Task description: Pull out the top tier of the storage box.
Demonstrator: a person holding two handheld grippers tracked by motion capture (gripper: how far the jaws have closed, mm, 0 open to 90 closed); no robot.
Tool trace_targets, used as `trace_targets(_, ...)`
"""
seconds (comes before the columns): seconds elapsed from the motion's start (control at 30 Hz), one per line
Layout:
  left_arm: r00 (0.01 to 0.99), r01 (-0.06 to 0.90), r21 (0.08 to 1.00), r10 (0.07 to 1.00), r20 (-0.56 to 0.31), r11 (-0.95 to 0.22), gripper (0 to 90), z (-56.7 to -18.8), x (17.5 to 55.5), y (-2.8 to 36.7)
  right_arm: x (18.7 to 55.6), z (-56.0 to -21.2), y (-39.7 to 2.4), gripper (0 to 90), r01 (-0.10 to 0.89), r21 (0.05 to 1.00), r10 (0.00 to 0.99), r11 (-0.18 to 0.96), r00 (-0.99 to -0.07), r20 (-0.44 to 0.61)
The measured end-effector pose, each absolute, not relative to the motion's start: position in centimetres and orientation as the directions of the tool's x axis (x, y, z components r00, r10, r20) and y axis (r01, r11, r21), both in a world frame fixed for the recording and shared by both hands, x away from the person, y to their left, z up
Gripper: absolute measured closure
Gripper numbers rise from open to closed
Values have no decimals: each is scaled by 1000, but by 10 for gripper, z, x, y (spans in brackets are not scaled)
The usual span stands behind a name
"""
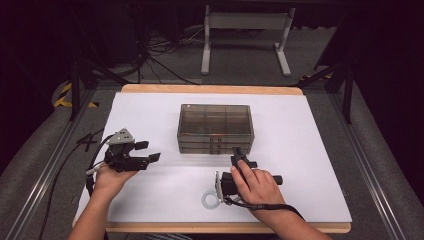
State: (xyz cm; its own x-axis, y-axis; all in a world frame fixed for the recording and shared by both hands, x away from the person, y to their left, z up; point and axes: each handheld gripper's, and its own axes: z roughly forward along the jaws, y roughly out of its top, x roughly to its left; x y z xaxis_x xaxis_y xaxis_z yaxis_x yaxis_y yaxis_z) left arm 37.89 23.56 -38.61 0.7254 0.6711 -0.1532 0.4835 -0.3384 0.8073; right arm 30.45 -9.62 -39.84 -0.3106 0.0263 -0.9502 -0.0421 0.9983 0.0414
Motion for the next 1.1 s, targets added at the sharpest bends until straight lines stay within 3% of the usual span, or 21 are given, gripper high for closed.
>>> trace_targets(1.1, 727, 483, 807, 670, -153, -340, 333, -386, 379, 236, 320, -413, -55, 642, -36, 34, 23, 999, -252, -967)
